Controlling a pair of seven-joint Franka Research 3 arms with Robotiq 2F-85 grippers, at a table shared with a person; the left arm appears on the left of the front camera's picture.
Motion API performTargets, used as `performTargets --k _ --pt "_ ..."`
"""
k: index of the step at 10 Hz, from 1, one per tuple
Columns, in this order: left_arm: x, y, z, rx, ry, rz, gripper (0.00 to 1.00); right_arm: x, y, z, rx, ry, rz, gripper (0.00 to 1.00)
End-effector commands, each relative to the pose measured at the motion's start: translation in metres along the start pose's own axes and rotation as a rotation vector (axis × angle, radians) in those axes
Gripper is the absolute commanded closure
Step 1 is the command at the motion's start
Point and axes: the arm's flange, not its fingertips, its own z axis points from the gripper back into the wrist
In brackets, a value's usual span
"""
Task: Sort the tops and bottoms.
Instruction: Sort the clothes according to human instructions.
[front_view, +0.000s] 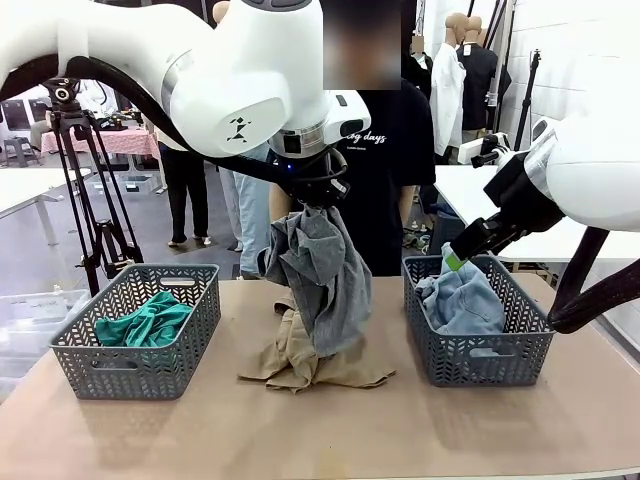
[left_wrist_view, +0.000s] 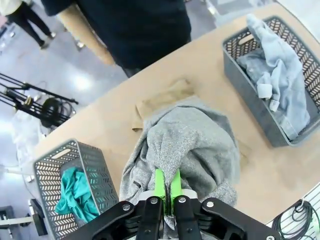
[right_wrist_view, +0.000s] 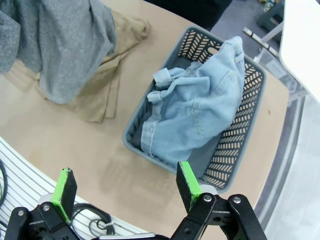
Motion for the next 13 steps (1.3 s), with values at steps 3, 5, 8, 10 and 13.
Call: performTargets --k 3,5,8,10,13 --pt "0.0021 0.0034 0.0033 -0.001 0.007 -0.008 1.00 -0.0017 -0.0006 -0.0012 -0.002 0.011 0.011 0.00" --pt "0.0021 0.0034 0.0033 -0.001 0.007 -0.008 1.00 -0.0017 -0.0006 -0.0012 -0.002 0.011 0.011 0.00" --pt "0.0021 0.0034 0.0033 -0.001 0.007 -0.008 1.00 -0.0017 -0.0006 -0.0012 -0.002 0.011 0.011 0.00" --pt "0.0021 0.0034 0.0033 -0.001 0.007 -0.008 1.00 -0.0017 -0.0006 -0.0012 -0.002 0.011 0.011 0.00" --pt "0.0021 0.0034 0.0033 -0.001 0.007 -0.008 1.00 -0.0017 -0.0006 -0.0012 -0.002 0.011 0.011 0.00"
